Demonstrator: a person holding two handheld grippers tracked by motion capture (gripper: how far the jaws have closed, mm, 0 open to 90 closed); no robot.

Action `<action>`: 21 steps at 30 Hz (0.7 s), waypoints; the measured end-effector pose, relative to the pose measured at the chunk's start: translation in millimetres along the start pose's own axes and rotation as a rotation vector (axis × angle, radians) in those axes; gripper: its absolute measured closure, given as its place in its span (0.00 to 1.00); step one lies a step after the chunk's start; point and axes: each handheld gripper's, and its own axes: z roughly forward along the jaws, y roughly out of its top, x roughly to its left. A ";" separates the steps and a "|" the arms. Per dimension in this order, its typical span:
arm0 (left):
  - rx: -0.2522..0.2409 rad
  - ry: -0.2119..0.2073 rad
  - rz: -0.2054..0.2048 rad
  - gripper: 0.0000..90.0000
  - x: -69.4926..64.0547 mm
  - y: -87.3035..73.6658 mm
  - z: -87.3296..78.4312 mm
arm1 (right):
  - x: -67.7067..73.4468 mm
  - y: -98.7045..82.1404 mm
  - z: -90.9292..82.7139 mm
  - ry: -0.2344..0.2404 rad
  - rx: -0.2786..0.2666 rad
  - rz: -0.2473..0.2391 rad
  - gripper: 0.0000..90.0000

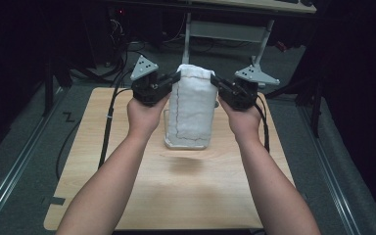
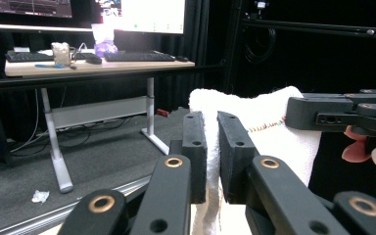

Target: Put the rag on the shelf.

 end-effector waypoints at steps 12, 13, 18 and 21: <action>0.005 0.037 -0.025 0.92 19.0 0.1 23.9 | -25.2 0.6 24.9 0.019 0.017 0.060 0.95; 0.009 0.044 -0.018 0.92 23.8 0.0 27.0 | -25.6 1.4 26.1 0.022 0.016 0.056 0.95; 0.004 0.049 -0.029 0.92 29.8 0.7 28.7 | -24.6 5.7 31.6 0.025 0.015 0.040 0.95; 0.018 0.071 -0.003 0.92 31.9 -0.6 34.0 | -26.5 5.4 37.2 0.019 0.025 0.036 0.95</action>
